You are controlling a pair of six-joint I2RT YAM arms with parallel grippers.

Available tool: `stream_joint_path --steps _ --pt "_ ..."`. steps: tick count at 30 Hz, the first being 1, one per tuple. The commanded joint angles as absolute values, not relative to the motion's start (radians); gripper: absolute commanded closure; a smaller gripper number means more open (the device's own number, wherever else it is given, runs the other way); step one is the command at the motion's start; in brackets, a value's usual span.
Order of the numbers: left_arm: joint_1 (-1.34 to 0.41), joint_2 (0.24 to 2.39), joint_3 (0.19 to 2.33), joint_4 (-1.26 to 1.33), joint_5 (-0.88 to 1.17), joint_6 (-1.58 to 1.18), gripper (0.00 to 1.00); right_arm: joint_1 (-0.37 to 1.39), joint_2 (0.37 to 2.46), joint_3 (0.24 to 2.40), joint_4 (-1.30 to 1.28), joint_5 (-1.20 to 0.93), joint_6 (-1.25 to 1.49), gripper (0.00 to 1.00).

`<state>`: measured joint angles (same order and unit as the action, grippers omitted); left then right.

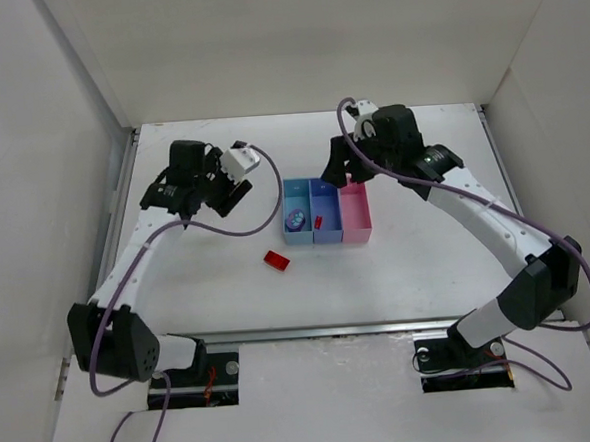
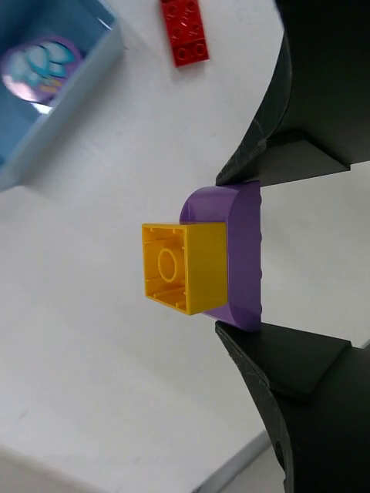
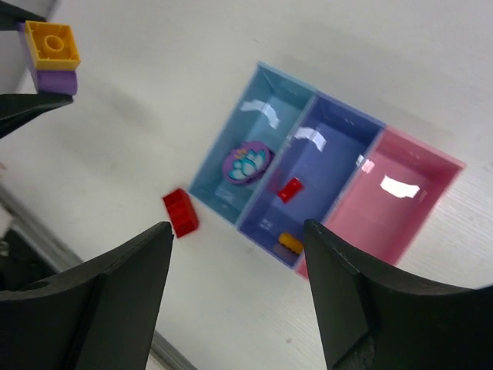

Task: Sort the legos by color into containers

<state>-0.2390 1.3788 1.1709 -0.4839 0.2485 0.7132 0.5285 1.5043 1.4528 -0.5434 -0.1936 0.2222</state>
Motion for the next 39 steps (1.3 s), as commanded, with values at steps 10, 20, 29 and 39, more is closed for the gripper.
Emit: stream_joint_path --steps 10,20,29,39 --pt "-0.405 0.991 1.033 -0.143 0.528 0.847 1.0 0.544 1.457 1.529 -0.193 -0.627 0.417 0.26" --pt "-0.517 1.046 1.078 -0.172 0.471 0.805 1.0 0.646 1.522 1.557 -0.183 -0.647 0.417 0.26" --pt "-0.537 1.077 1.1 -0.167 0.423 0.735 1.0 0.664 1.554 1.543 -0.207 -0.551 0.439 0.27" --pt "-0.546 1.068 1.1 -0.169 0.423 0.726 1.0 0.673 1.6 1.555 -0.229 -0.529 0.439 0.32"
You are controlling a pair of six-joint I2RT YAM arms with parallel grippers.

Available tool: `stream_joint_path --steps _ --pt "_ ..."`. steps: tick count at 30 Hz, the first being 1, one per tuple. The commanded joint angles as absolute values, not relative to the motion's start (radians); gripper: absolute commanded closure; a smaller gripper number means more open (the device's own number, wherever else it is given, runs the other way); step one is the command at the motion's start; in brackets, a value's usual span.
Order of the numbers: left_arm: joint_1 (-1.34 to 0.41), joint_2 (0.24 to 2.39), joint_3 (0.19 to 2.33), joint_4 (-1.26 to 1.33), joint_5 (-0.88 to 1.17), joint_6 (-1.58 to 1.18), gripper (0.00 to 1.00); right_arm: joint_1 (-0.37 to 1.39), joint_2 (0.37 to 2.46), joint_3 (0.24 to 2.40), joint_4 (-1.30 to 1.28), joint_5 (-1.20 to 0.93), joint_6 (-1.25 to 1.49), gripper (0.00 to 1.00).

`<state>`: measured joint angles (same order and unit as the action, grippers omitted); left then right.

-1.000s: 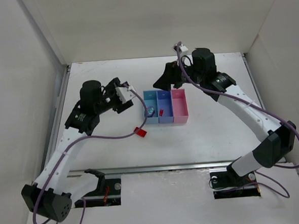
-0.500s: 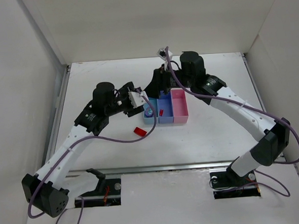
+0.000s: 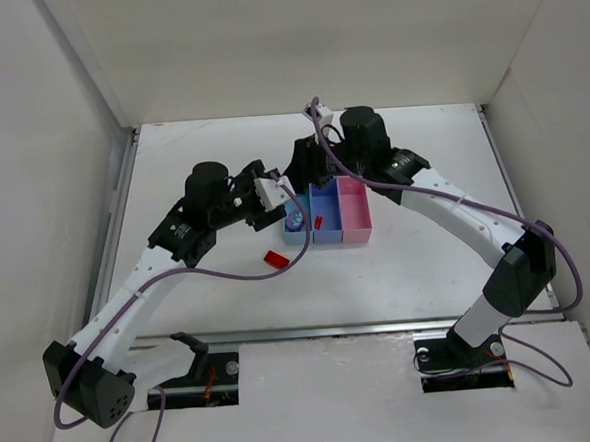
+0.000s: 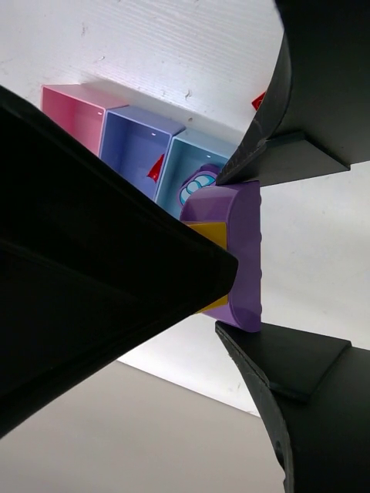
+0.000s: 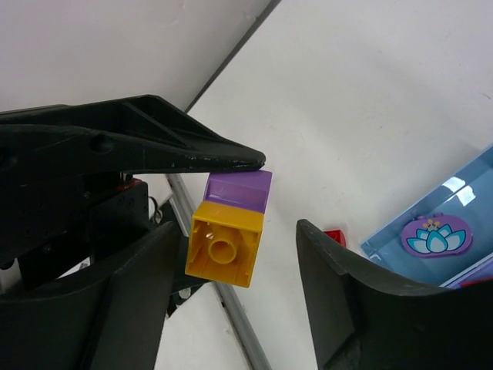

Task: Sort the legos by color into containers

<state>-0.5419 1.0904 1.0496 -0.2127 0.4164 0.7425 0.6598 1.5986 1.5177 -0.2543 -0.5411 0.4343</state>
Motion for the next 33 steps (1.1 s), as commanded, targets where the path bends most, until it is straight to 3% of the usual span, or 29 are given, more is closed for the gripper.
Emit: stream_joint_path --steps 1,4,7,8,11,21,33 --pt "-0.546 1.068 1.1 -0.169 0.423 0.726 1.0 0.673 1.6 1.555 -0.229 -0.529 0.439 0.34" --pt "-0.555 1.068 1.1 -0.16 0.423 0.726 1.0 0.673 1.6 1.555 -0.229 -0.529 0.448 0.48" --pt "-0.555 1.068 1.1 -0.16 0.404 0.716 1.0 0.673 1.6 1.555 -0.219 -0.52 0.448 0.72" --pt "-0.555 1.068 1.1 -0.16 0.387 0.703 1.0 0.673 1.6 1.555 -0.219 -0.52 0.448 0.85" --pt "-0.555 1.109 1.123 -0.216 0.356 0.683 1.0 0.673 1.591 1.545 -0.219 -0.496 0.457 1.0" --pt "-0.555 1.138 1.042 -0.288 0.212 0.686 1.0 0.648 1.56 1.465 -0.265 -0.403 0.471 1.0" --pt "-0.505 1.12 0.971 -0.316 0.239 0.696 1.0 0.546 1.528 1.413 -0.244 -0.394 0.517 1.0"
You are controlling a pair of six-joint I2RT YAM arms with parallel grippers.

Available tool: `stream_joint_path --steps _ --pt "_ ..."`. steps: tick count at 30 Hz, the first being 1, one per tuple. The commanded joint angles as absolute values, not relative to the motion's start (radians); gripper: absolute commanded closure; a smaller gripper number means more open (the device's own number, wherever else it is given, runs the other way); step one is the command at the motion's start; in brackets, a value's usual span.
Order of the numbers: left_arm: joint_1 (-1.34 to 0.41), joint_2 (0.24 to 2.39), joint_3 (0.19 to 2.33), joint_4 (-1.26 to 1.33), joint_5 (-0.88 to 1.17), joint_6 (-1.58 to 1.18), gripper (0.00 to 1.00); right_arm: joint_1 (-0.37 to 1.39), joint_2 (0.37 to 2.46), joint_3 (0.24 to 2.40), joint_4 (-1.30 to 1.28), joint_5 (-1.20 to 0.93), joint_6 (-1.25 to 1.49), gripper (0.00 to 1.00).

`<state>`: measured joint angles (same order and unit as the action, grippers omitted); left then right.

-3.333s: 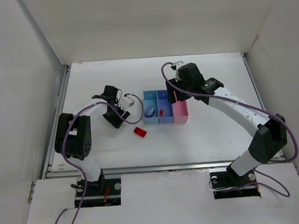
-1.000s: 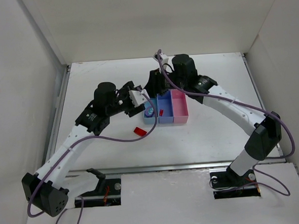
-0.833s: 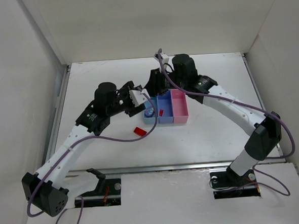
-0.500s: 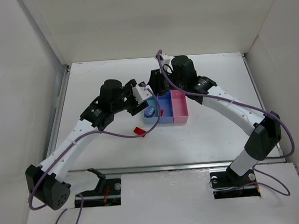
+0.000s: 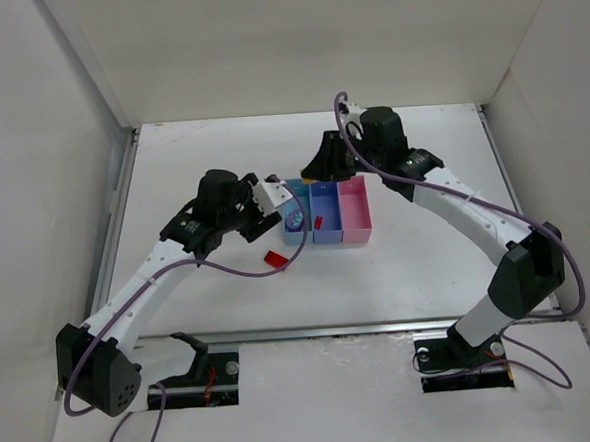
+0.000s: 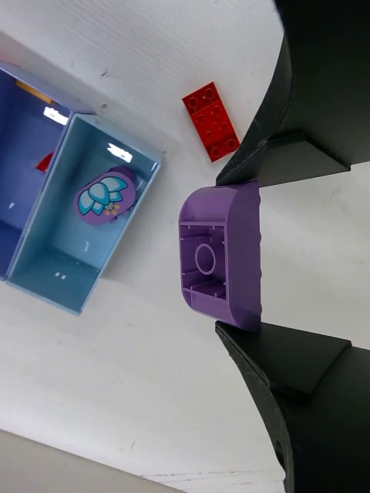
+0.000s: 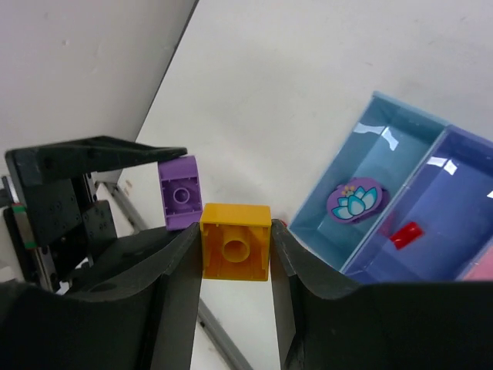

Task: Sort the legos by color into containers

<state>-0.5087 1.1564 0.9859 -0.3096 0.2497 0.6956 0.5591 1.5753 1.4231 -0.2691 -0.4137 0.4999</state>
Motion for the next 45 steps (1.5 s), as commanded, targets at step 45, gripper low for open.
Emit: stream_joint_path --steps 45 --pt "-0.495 1.664 1.249 -0.278 0.397 0.376 1.0 0.354 1.476 1.221 -0.479 -0.025 0.354 1.0"
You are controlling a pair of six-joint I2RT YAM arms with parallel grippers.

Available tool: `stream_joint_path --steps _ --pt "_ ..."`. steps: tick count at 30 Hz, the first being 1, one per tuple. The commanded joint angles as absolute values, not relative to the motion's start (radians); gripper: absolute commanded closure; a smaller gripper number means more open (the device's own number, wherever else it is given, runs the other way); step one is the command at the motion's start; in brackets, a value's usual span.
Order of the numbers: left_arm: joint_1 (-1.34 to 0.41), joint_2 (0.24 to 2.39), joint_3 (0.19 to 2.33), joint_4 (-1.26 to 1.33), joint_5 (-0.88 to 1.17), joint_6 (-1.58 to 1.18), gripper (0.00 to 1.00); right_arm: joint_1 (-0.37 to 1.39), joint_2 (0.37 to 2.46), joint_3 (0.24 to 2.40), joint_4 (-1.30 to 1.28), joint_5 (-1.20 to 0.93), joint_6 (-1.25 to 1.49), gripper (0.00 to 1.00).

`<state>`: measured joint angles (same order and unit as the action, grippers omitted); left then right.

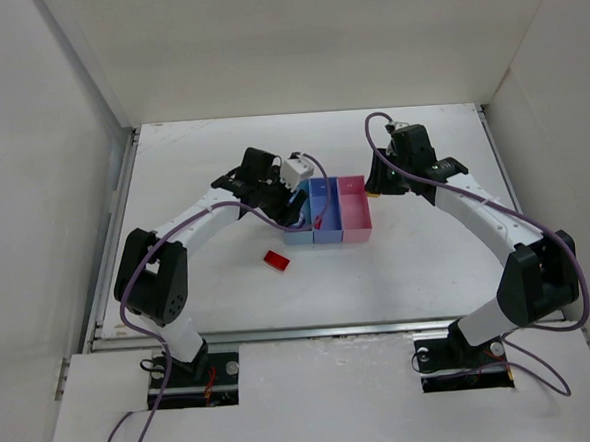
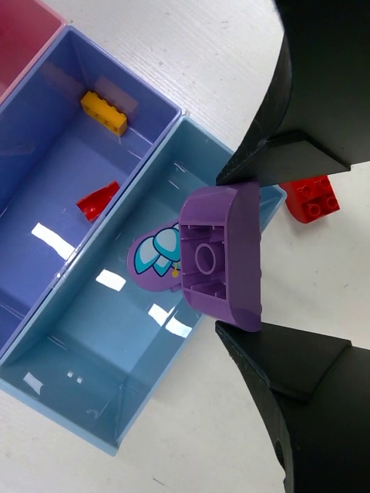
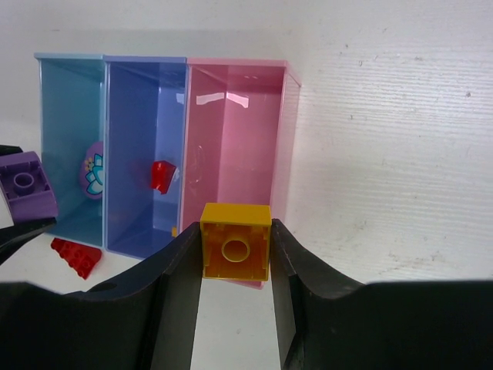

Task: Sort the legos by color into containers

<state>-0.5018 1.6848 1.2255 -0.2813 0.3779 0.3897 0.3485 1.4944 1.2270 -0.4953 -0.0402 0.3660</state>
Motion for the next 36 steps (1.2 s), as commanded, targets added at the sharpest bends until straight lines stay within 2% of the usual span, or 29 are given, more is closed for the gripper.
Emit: stream_joint_path --steps 1,13,17,21,22,23,24,28,30,31,32,36 --pt "-0.495 1.664 1.249 -0.278 0.397 0.365 1.0 0.354 1.476 1.221 -0.479 -0.025 0.354 1.0" --pt "-0.495 1.684 1.25 -0.238 0.356 0.368 1.0 0.354 1.466 1.2 -0.48 -0.026 0.345 1.0" --pt "-0.495 1.707 1.281 -0.238 0.365 0.368 0.82 0.354 1.457 1.2 -0.48 -0.026 0.354 1.0" --pt "-0.495 1.755 1.331 -0.268 0.377 0.359 0.78 0.354 1.457 1.2 -0.48 -0.026 0.354 1.0" --pt "-0.495 1.755 1.342 -0.268 0.377 0.359 0.73 0.354 1.457 1.2 -0.48 -0.026 0.354 1.0" --pt "-0.495 1.769 1.357 -0.282 0.364 0.359 0.62 0.354 1.457 1.2 -0.48 -0.026 0.354 1.0" --pt "-0.495 1.782 1.358 -0.3 0.354 0.359 0.55 0.363 1.457 1.2 -0.48 -0.026 0.354 1.0" --pt "-0.495 1.778 1.371 -0.322 0.316 0.359 0.32 0.364 1.457 1.2 -0.48 -0.026 0.364 1.0" --pt "-0.495 1.763 1.362 -0.322 0.316 0.359 0.22 0.373 1.457 1.2 -0.48 -0.026 0.364 1.0" --pt "-0.495 1.753 1.35 -0.313 0.316 0.368 0.22 0.373 1.457 1.2 -0.48 -0.026 0.364 1.0" --pt "-0.495 1.753 1.35 -0.313 0.316 0.368 0.02 0.373 1.457 1.2 -0.48 -0.026 0.364 1.0" --pt "-0.495 1.732 1.339 -0.304 0.316 0.368 0.0 0.383 1.476 1.221 -0.48 -0.026 0.364 1.0"
